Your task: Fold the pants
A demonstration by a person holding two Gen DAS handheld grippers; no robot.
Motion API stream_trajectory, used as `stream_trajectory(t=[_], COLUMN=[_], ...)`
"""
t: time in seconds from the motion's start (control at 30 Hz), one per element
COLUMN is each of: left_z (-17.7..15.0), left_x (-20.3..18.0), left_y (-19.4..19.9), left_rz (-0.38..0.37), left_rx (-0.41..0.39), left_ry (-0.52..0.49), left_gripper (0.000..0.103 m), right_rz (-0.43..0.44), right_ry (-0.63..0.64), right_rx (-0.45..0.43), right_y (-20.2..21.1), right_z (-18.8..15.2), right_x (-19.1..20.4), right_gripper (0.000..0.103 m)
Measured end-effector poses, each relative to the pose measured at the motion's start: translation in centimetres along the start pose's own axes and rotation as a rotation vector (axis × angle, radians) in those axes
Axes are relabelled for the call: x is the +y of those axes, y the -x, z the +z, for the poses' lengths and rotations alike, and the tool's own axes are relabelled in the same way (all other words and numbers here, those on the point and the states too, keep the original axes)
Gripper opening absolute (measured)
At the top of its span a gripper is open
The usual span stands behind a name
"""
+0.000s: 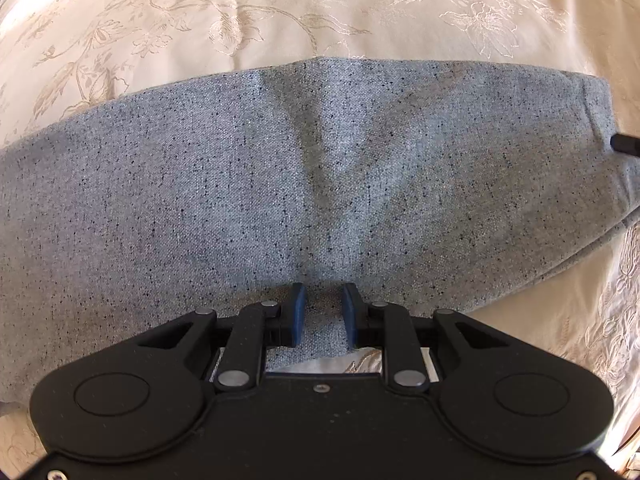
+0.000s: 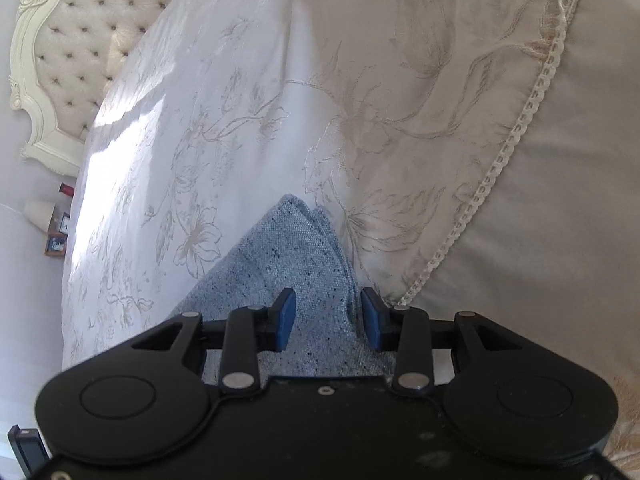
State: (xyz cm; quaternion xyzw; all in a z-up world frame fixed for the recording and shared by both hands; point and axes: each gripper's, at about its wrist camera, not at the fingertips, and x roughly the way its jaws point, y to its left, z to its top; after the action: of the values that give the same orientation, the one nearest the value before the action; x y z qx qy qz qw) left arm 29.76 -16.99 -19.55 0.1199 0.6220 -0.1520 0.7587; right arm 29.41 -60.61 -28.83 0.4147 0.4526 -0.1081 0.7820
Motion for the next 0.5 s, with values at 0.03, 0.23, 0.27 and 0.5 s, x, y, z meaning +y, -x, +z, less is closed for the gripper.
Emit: stream_trajectory(t=[0.03,0.23,0.27,0.5], left_z=[0.0,0.2,0.3,3.0], left_x=[0.0,-0.4,-0.4,0.8], left_y=[0.0,0.4,0.7,4.8], left_rz=[0.001,0.009,0.009,-0.006], left_rx=[-0.001,-0.002,0.001,-0.109], left_ry=[-0.001,-0.013,-0.014,0.003], left_gripper=[0.031,0.031,0.031,0.031], right_rz=[0.001,0.057,0.064,0.047], right_ry=[0.011,0.03,0.043,0.146], right_rx=[0.02,0.1,0.11,0.067], right_y=[-0.1,-0.3,-0.3,1.9], right_z=[-0.2,-0.4,-0.3,-0.7], right_x=[-0.1,-0.6,-0.4,2.5], right_gripper=[0.039,0.033,0.012,0.009])
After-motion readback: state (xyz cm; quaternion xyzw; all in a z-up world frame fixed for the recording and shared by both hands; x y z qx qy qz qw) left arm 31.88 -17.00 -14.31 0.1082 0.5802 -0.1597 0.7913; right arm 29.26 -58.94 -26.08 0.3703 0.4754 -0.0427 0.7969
